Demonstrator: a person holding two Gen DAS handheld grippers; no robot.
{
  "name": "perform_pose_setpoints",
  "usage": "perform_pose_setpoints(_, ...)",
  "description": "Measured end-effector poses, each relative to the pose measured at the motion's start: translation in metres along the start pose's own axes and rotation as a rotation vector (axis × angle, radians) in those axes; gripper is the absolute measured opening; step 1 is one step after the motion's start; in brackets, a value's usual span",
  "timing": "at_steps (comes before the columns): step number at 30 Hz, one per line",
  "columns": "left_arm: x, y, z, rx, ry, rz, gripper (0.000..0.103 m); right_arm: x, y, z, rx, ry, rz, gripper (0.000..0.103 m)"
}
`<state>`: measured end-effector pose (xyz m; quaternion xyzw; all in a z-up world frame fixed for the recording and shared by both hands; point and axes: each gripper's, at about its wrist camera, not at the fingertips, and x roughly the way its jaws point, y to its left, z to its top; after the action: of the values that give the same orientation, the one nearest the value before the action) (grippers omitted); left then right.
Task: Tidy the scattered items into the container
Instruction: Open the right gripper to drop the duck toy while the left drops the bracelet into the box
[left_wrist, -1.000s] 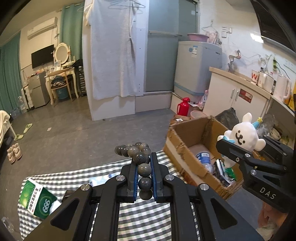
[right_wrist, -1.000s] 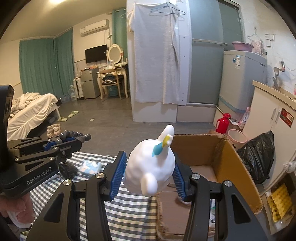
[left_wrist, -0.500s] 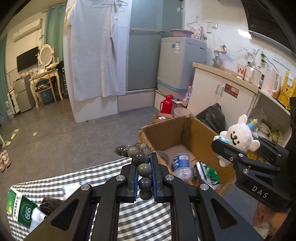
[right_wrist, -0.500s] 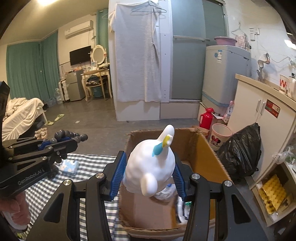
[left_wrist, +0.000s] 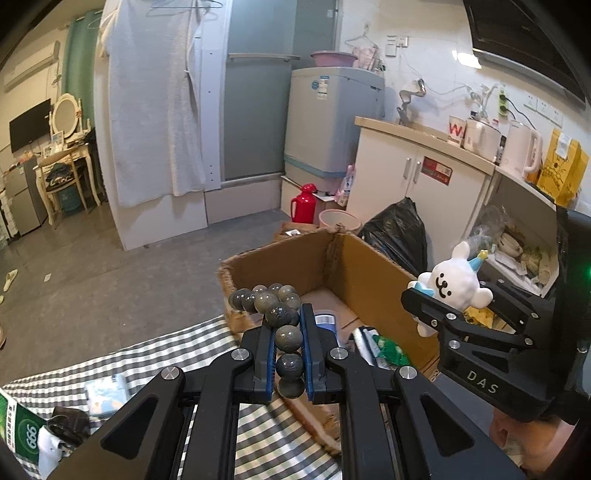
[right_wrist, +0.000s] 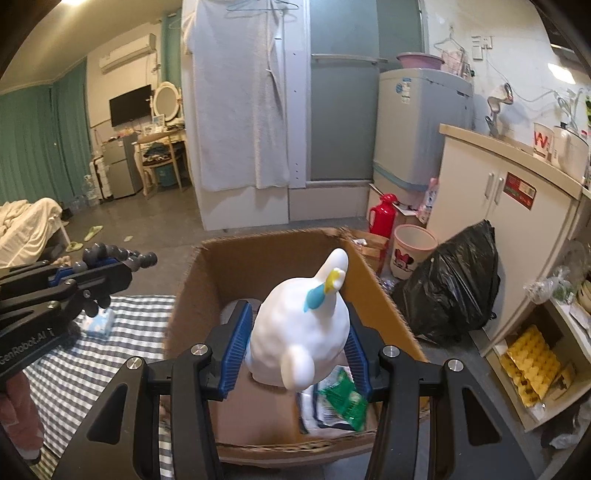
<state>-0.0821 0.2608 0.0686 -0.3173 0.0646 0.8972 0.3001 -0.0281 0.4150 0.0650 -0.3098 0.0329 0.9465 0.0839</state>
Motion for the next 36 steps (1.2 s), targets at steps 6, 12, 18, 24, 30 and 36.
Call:
perform_pose_setpoints(6, 0.016, -0.020, -0.001, 0.023, 0.021, -0.025, 0.011, 0.012, -0.015, -0.008, 0.008, 0.041, -0.023, 0.048)
perform_pose_setpoints(12, 0.037, -0.038, -0.002, 0.040, 0.061, -0.061, 0.011, 0.025, -0.024, -0.015, -0.002, 0.079, -0.032, 0.048)
perform_pose_setpoints(18, 0.062, -0.047, -0.008, 0.048, 0.120, -0.076, 0.011, 0.035, -0.030, -0.021, -0.003, 0.122, -0.031, 0.048)
perform_pose_setpoints(24, 0.087, -0.050, -0.010, 0.038, 0.180, -0.090, 0.011, 0.046, -0.031, -0.025, -0.012, 0.164, -0.028, 0.048)
perform_pose_setpoints(30, 0.107, -0.049, -0.013, 0.026, 0.239, -0.111, 0.011, 0.061, -0.032, -0.028, -0.023, 0.221, -0.021, 0.048)
perform_pose_setpoints(36, 0.123, -0.049, -0.021, 0.020, 0.307, -0.119, 0.011, 0.071, -0.033, -0.033, -0.027, 0.266, -0.020, 0.048)
